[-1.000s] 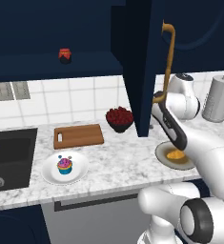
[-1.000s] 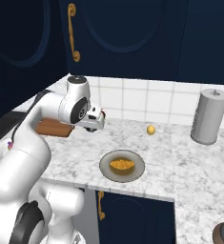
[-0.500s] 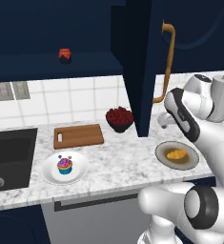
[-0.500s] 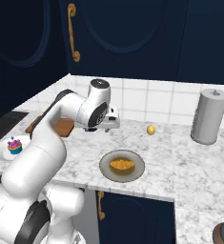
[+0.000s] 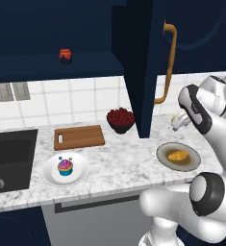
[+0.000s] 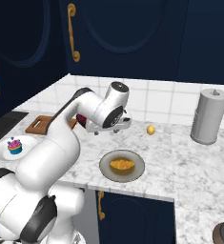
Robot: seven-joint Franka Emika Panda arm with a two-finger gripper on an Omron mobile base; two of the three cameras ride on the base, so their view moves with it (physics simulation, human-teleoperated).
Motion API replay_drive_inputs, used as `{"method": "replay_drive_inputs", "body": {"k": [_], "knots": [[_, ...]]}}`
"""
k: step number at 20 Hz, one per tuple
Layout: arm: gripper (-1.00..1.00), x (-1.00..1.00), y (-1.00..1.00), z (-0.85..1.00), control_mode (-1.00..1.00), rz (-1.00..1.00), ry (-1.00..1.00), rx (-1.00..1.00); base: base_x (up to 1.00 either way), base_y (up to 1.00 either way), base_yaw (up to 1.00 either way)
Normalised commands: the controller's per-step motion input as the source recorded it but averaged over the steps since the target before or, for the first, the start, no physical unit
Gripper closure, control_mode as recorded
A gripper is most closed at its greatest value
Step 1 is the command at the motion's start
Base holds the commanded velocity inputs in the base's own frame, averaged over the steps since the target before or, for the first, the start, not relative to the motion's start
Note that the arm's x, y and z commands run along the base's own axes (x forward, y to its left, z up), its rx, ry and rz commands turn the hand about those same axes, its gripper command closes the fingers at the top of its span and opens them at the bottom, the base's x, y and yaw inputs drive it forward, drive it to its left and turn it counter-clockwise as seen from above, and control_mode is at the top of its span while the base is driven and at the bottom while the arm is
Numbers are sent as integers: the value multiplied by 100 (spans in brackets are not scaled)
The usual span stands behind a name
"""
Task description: From the different types of pastries on the counter, select a croissant and place it on the cutting board. Then retrieve a jar of jam from the cabinet and place it alongside the croissant on the cutting board.
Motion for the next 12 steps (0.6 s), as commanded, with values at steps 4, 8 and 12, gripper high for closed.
{"method": "replay_drive_inputs", "body": {"k": [4,8,12], "knots": [[-100,0,0,-48,-100,0,-2,-11,0,0,0],[-100,0,0,-68,-100,0,-1,-16,0,0,0],[-100,0,0,-17,-100,0,-1,-3,0,0,0]]}}
